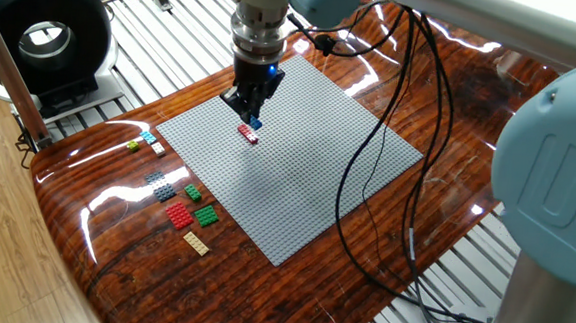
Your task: Build with small Lego blocks
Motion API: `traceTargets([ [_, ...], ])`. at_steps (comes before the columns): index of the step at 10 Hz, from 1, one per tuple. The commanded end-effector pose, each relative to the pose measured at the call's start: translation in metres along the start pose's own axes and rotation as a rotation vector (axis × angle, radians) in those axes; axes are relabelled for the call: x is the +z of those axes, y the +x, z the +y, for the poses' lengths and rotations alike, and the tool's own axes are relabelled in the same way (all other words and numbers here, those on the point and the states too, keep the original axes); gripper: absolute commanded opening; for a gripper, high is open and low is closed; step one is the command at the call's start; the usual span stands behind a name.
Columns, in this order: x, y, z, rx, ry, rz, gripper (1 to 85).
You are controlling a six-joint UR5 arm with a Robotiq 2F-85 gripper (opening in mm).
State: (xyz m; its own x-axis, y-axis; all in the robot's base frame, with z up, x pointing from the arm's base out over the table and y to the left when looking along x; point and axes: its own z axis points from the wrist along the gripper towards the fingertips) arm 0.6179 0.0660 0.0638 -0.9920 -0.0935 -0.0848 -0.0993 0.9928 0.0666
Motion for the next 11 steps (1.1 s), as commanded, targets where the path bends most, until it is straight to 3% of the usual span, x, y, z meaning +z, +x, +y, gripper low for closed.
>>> traceTargets([
  [1, -0.004, -0.003, 0.003, -0.023, -0.017, -0.013, 1.3],
  [8, 0.01, -0.03, -0.004, -0.031, -0.006, -0.027, 1.3],
  [11, 0.011, -0.031, 0.001, -0.011, -0.024, -0.028, 1.3],
])
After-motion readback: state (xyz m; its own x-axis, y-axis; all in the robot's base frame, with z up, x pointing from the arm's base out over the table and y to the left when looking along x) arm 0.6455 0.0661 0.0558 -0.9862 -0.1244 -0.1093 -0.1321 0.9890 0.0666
